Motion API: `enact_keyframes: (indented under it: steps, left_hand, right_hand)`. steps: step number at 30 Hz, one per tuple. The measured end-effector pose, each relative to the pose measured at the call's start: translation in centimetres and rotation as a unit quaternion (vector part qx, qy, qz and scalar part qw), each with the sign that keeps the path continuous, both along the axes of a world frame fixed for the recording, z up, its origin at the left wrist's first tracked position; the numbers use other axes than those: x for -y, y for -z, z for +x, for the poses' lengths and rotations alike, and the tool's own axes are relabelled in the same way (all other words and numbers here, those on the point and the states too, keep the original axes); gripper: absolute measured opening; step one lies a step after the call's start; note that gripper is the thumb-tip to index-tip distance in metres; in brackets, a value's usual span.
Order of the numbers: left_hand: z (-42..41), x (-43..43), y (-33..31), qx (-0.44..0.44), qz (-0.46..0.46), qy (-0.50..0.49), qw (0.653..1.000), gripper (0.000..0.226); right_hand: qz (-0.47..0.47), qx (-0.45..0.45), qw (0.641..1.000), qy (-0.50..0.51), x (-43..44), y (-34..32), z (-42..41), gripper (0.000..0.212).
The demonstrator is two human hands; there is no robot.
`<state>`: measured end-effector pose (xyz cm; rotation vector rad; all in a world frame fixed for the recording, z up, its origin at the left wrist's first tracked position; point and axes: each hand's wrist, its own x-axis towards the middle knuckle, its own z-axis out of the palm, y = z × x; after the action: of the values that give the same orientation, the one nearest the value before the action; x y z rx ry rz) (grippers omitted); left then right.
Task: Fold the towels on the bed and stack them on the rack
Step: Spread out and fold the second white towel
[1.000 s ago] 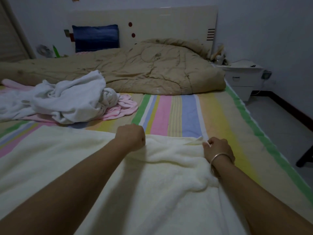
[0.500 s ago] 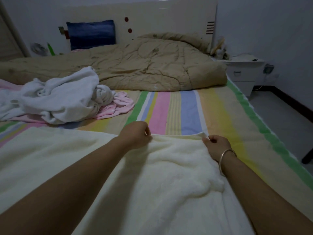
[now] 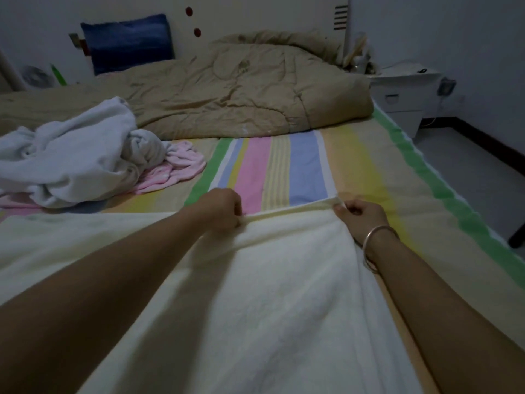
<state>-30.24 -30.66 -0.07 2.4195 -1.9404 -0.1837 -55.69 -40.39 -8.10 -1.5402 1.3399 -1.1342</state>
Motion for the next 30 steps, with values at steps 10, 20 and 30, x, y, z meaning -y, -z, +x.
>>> enact_keyframes:
  steps: [10,20,30]
  left_hand:
    - [-3.8,1.3,5.0,0.229,-0.256,0.029,0.939,0.023]
    - [-15.6,-16.9,4.4,-0.059,-0.161,0.195,0.966,0.014]
    - [-22.4,-28.7,0.2,-0.168,-0.156,0.059,0.972,0.050]
  right_hand:
    - [-0.056,-0.094,0.991,0.073,2.6,1.6,1.2,0.017]
    - [0.087,-0.074,0.993,-0.009,-0.9,-2.5,0.2,0.046]
    - [-0.012,-0.215,0.972,0.097,-14.0,-6.0,-5.5,0.030]
